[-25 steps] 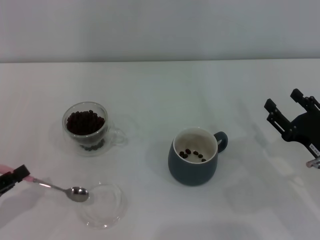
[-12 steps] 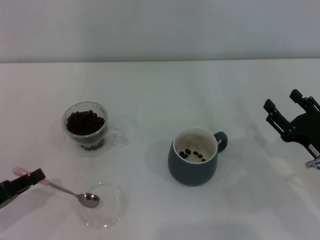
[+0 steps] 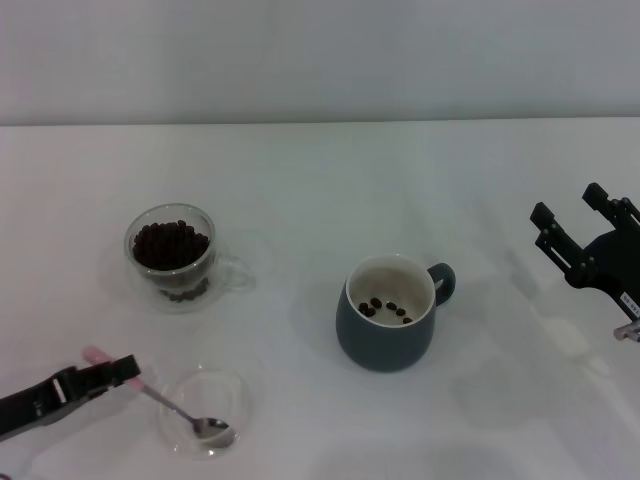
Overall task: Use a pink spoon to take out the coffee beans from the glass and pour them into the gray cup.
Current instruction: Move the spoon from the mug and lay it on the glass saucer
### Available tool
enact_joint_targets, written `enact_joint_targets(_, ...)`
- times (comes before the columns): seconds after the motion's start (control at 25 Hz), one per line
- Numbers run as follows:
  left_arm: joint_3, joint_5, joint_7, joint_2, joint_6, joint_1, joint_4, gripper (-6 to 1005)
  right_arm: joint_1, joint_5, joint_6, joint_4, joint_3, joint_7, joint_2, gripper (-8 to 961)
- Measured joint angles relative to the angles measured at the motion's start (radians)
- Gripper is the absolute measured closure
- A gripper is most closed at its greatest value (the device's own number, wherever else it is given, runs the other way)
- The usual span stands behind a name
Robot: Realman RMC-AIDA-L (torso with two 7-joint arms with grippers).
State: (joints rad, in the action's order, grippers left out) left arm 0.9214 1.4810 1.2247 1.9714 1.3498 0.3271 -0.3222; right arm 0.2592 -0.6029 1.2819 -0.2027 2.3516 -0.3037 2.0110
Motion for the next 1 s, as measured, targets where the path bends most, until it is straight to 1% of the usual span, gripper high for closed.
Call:
enact_joint_targets(0.12, 0.0, -0.002, 0.0, 0.007, -0.002, 0.009, -0.004, 869, 0.0, 0.0, 0.0, 0.002, 0.0, 0.0, 0.0, 200)
enact_joint_targets(0.32, -0.013, 0.015, 0.005, 0.008, -0.013, 0.011, -0.007, 869, -0.004, -0.002, 0.0, 0.005, -0.001, 0.0, 0.0, 200)
enact_joint_targets(0.4, -0.023, 0.015, 0.032, 0.012, -0.018, 0.011, -0.007, 870, -0.005, -0.004, 0.0, 0.006, -0.003, 0.0, 0.0, 200)
enact_joint_targets(0.48, -0.027, 0.018, 0.077, 0.023, -0.021, 0.01, -0.008, 870, -0.005, -0.005, 0.0, 0.006, -0.005, 0.0, 0.0, 200)
enact_joint_targets(0.64, -0.03, 0.019, 0.081, 0.026, -0.019, 0.024, -0.009, 785, -0.006, -0.007, 0.001, 0.006, -0.006, 0.0, 0.0, 200)
enact_joint_targets(0.92, -0.031, 0.018, 0.081, 0.026, -0.023, 0.033, -0.009, 563, -0.005, -0.008, 0.001, 0.006, -0.009, 0.0, 0.0, 199)
enact_joint_targets(1.0, -0.038, 0.018, 0.081, 0.025, -0.026, 0.031, -0.009, 516, -0.005, -0.008, 0.001, 0.005, -0.009, 0.0, 0.0, 199)
